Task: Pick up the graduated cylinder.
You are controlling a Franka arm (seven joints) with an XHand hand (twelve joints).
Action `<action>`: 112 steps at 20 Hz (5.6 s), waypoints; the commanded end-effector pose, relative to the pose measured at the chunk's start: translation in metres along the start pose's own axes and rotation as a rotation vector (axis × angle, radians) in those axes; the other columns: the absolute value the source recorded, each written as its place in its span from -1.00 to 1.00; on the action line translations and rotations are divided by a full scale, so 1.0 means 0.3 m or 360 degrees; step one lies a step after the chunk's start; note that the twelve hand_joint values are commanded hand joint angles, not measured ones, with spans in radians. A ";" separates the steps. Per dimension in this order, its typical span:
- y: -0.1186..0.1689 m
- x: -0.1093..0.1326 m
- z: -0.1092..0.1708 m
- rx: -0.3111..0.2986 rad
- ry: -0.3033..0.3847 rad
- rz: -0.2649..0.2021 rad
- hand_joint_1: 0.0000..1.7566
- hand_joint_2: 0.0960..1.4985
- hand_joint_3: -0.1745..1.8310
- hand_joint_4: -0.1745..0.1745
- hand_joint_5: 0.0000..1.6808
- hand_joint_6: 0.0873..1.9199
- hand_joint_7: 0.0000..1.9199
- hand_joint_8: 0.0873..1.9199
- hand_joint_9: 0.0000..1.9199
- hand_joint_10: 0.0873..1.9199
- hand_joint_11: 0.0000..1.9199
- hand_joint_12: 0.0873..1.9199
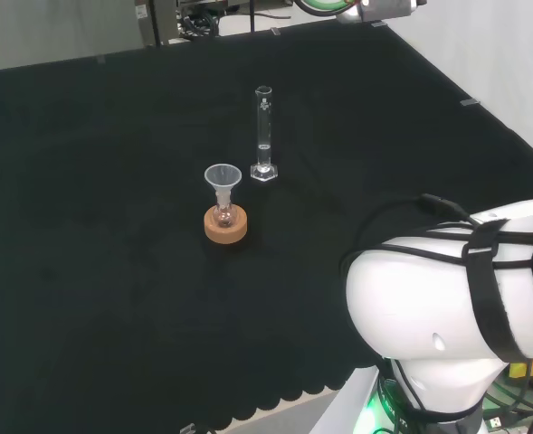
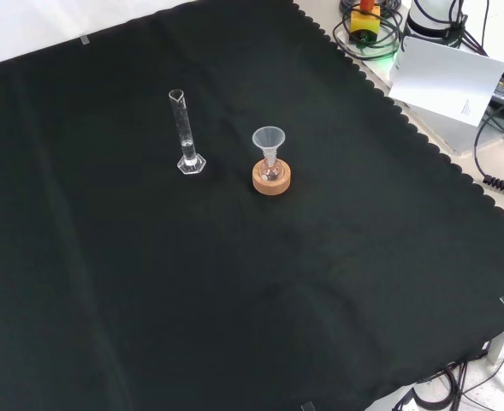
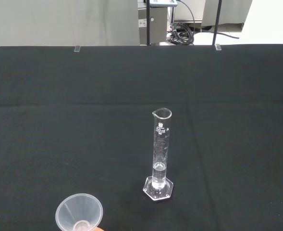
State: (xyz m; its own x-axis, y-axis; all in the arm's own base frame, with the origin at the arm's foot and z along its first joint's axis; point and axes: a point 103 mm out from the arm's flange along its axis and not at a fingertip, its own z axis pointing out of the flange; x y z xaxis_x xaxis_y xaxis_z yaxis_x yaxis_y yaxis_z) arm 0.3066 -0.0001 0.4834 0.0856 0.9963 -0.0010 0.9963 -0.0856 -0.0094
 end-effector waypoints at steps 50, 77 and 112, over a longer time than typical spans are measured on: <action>0.687 -0.318 0.737 0.0118 0.0300 0.0016 -0.65 0.58 -0.85 -0.10 -0.70 -1.00 -0.92 -0.52 -0.45 -0.95 -0.88 0.39; 0.614 -0.360 1.032 0.0075 0.0654 -0.0207 -0.35 0.44 -0.95 -0.20 -0.58 -1.00 -0.80 -0.41 -0.53 -0.40 -0.79 0.40; 0.632 -0.222 1.389 -0.0057 0.1475 -0.0521 -0.08 0.36 -1.00 -0.08 -0.50 -1.00 -0.70 -0.46 -0.45 -0.48 -0.73 0.34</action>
State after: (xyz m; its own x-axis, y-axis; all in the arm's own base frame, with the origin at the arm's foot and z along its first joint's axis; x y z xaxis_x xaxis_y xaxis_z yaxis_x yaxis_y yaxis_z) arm 0.4822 -0.0918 0.0707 -0.2161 0.6115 0.7612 0.9747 0.1802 0.1319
